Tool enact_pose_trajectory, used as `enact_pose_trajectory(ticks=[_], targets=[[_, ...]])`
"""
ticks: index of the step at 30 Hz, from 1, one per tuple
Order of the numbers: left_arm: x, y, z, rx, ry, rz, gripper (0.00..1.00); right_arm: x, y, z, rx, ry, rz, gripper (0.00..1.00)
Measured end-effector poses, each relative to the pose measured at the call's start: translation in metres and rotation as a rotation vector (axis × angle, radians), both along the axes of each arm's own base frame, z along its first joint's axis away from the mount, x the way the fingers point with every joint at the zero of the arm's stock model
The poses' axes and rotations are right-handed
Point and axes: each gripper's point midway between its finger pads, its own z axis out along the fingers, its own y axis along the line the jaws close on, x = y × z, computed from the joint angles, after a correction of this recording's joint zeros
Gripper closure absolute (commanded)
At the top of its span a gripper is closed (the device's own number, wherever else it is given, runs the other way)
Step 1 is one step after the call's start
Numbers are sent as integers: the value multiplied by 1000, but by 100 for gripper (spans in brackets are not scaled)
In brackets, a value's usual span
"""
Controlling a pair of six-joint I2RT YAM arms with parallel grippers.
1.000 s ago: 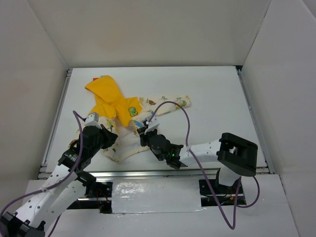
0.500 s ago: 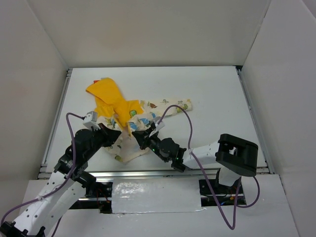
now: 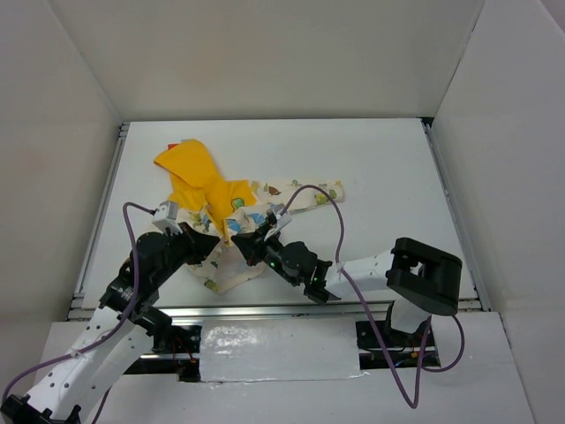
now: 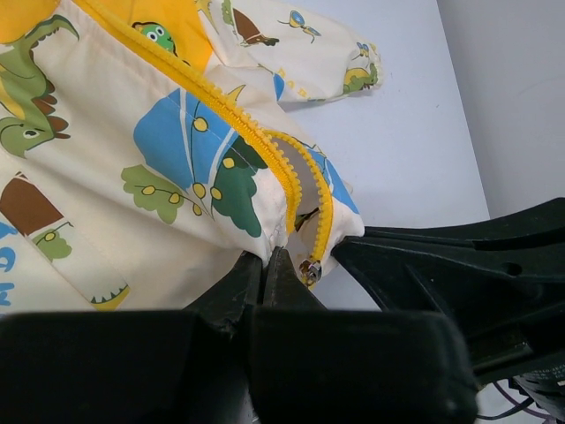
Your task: Zip up the jacket
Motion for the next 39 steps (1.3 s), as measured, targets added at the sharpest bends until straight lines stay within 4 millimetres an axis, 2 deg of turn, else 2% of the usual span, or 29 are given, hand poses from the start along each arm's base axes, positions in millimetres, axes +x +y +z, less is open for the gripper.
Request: enact_pose_trajectory(ticks=[12, 26, 39], targets=[[-4, -3, 0, -15, -14, -21, 100, 11, -2, -3, 26, 47, 56, 100], [-4, -5, -4, -18, -10, -31, 100, 5, 4, -11, 20, 70, 100, 100], [-5, -5, -4, -21, -9, -37, 100, 12, 0, -10, 32, 82, 92, 100]])
